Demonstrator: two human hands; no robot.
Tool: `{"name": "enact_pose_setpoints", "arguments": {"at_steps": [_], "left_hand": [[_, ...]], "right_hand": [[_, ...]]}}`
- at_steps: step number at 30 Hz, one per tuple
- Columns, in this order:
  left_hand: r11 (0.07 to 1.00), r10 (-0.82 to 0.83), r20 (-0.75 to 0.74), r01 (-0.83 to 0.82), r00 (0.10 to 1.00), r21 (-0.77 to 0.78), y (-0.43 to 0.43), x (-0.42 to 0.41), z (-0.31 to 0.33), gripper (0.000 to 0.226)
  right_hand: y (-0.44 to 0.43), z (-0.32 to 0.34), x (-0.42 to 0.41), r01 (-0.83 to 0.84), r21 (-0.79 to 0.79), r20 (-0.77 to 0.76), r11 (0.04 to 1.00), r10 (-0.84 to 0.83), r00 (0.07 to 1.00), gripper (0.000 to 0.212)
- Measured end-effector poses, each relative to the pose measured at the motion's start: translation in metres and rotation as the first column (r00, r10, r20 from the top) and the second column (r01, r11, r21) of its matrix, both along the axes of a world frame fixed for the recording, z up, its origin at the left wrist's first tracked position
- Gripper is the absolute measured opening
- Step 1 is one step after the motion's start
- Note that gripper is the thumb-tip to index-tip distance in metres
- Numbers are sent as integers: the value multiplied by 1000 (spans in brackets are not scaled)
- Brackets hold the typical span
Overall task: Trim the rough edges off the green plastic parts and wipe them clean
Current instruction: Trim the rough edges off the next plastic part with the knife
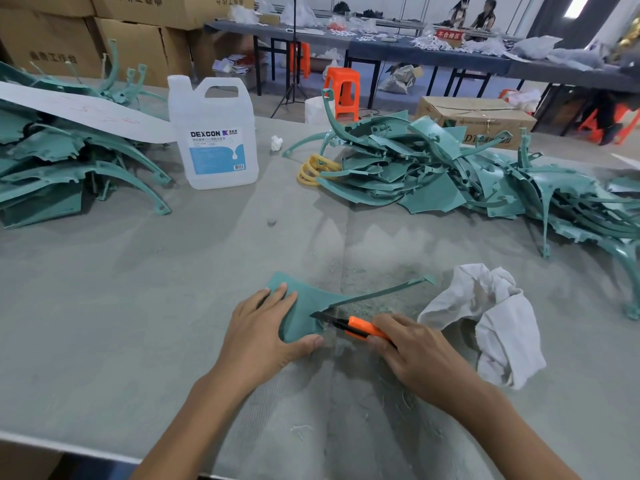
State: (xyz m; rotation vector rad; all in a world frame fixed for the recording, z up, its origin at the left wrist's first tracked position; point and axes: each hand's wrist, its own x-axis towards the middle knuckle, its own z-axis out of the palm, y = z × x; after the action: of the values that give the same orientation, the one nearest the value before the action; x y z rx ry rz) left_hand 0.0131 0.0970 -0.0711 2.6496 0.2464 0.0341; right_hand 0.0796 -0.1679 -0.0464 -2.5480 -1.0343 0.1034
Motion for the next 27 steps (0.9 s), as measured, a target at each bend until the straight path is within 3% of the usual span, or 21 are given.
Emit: {"name": "enact_pose_setpoints", "arguments": {"at_steps": [11, 27], "left_hand": [[1000, 14, -8, -14, 1000, -26, 0, -1, 1, 115], [1000, 23, -27, -23, 999, -12, -3, -1, 2, 110]], "right_hand": [[-1, 3, -2, 30, -16, -60, 999, -31, 998, 16], [13, 8, -4, 120, -91, 4, 989, -120, 993, 23]]}}
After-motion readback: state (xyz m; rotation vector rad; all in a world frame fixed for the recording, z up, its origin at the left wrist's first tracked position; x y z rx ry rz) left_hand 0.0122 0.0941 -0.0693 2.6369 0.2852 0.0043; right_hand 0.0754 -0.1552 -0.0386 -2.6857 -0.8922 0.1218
